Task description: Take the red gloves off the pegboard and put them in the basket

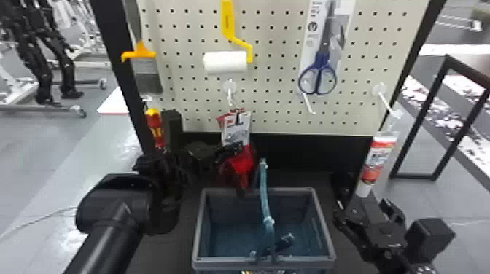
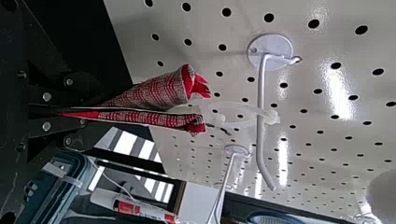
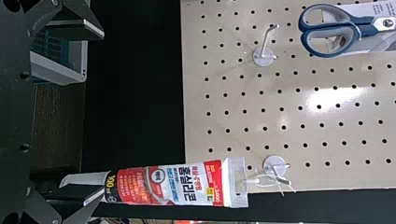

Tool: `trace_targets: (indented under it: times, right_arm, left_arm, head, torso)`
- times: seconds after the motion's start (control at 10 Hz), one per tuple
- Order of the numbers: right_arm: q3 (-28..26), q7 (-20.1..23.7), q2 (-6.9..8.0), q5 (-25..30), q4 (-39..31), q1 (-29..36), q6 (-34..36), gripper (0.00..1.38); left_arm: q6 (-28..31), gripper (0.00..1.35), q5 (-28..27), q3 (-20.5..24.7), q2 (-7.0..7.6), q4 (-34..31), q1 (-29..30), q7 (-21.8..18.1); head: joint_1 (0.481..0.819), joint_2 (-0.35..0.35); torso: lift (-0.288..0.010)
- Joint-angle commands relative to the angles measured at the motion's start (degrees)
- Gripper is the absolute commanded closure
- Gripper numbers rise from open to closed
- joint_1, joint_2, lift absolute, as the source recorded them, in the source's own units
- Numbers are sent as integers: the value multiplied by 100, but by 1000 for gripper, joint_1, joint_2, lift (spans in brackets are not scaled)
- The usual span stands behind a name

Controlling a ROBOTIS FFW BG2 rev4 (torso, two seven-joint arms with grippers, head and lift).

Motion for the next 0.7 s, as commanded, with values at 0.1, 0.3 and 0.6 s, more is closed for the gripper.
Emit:
trace_targets:
  times: [0.1,0.3,0.6]
  right_arm:
    - [0,0,0,-1,0,0,0,137]
    - [0,0,0,-1,0,0,0,136]
    - [0,0,0,-1,0,9,0,137]
  left_arm:
    - [0,1220,22,-3,-6,0,10,25]
    - [0,1220,31,-21,-15,0,10,25]
    - [26,1220,93,-21,-41,-281,124,87]
  head:
    - [549,0]
    - [549,0]
    - [549,0]
  torso:
    - [-100]
    - [-100]
    - [-100]
